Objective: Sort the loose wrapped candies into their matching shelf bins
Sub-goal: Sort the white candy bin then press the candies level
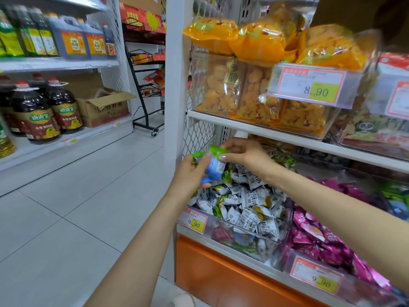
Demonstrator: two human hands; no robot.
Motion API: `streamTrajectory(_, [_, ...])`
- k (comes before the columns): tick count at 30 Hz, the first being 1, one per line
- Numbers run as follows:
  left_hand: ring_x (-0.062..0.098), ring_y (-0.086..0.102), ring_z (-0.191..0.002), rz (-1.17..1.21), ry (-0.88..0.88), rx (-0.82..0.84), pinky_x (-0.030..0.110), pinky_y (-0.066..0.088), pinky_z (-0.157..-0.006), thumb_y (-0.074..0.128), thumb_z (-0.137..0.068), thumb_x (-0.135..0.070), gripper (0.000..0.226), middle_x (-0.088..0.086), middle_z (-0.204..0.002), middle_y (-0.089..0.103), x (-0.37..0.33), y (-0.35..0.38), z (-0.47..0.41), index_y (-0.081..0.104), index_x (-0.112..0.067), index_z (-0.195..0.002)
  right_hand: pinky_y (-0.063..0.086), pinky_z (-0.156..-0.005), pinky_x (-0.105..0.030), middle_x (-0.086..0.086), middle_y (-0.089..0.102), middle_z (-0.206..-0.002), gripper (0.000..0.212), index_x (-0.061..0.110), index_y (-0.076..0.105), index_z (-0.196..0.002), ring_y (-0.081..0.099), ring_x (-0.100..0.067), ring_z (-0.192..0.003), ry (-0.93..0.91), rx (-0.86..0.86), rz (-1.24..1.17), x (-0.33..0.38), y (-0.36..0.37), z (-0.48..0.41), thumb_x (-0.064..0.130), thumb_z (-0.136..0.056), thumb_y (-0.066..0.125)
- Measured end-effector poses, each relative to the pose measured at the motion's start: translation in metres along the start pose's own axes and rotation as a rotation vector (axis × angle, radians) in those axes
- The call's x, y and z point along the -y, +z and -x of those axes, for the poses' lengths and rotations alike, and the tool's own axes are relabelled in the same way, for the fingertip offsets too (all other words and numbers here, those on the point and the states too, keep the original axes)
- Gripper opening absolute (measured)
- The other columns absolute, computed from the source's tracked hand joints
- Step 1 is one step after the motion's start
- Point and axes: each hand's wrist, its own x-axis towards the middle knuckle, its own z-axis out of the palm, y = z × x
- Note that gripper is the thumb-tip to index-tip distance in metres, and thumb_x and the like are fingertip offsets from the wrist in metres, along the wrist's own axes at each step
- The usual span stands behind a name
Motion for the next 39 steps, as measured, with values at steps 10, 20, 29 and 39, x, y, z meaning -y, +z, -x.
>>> streamTrajectory(10, [0.019,0.056,-0.081,-0.613,0.101,-0.249,0.026,0.039,-0.063,0.074,-0.077,-0.036,0.041,0.0,-0.093,0.061,0.005,-0.025,0.018,0.051,-0.018,-0.106,0.026,-0.111,-0.035,0.012,0.036,-0.148,0.041,0.034,0.046,-0.136,0.036,-0.013,-0.135,-0.093,0.325,0.808,-0.022,-0.02,-0.029,0.034,-0.096,0.051])
streamTrajectory(20, [0.024,0.058,-0.083,-0.639,0.067,-0.257,0.032,0.048,-0.068,0.074,-0.076,-0.036,0.039,0.004,-0.093,0.062,0.007,-0.038,0.016,0.05,-0.016,-0.098,0.029,-0.102,-0.027,0.008,0.048,-0.14,0.042,0.032,0.059,-0.123,0.038,-0.011,-0.132,-0.106,0.351,0.992,-0.042,-0.029,-0.017,0.055,-0.092,0.041])
streamTrajectory(29, [0.021,0.054,-0.083,-0.657,0.062,-0.218,0.028,0.041,-0.067,0.073,-0.077,-0.039,0.04,0.001,-0.095,0.06,0.005,-0.034,0.012,0.049,-0.017,-0.1,0.047,-0.077,-0.032,0.005,0.061,-0.1,0.034,0.018,0.061,-0.108,0.06,-0.02,-0.095,0.111,0.187,0.816,-0.033,-0.006,-0.062,0.045,-0.086,0.061])
streamTrajectory(39, [0.026,0.059,-0.09,-0.672,0.064,-0.184,0.034,0.05,-0.072,0.072,-0.076,-0.042,0.041,0.006,-0.101,0.063,0.008,-0.029,0.004,0.05,-0.018,-0.101,0.05,-0.092,-0.039,-0.007,0.065,-0.118,0.044,0.009,0.066,-0.112,0.061,-0.025,-0.103,0.242,0.219,0.776,-0.039,0.002,-0.079,0.035,-0.077,0.075])
